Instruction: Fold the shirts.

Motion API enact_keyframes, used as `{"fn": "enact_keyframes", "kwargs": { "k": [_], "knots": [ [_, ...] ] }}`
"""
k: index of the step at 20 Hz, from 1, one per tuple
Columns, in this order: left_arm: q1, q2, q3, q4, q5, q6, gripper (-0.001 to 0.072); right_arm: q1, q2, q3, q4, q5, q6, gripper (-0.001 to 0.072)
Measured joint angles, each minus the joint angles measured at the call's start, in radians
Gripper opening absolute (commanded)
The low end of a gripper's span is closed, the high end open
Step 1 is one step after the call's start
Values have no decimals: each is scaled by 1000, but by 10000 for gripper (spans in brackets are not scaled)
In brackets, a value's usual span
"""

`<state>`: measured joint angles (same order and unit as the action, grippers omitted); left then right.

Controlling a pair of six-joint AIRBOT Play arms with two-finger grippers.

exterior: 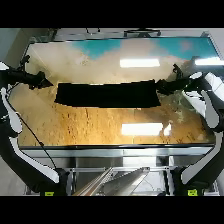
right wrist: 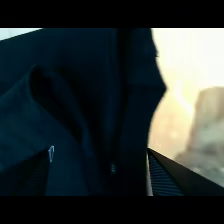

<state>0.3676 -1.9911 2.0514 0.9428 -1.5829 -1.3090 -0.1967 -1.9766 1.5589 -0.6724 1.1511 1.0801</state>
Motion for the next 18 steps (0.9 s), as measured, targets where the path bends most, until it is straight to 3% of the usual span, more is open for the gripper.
{"fn": "enact_keyframes", "kwargs": {
  "k": [2,3,4,11,18],
  "knots": [
    [-24,8,-10,-13,1,0,-3,25,-19,1,2,9,13,330],
    [-40,10,-24,-34,10,0,-3,36,-27,-1,-4,19,21,90],
    [-59,11,-39,-61,25,0,-3,43,-33,-1,-14,21,26,21],
    [-341,-34,-125,-159,176,-1,-4,60,4,83,-2,151,47,20],
    [-696,-234,-28,-198,354,-76,-3,71,151,275,173,351,66,20]
  ]
}}
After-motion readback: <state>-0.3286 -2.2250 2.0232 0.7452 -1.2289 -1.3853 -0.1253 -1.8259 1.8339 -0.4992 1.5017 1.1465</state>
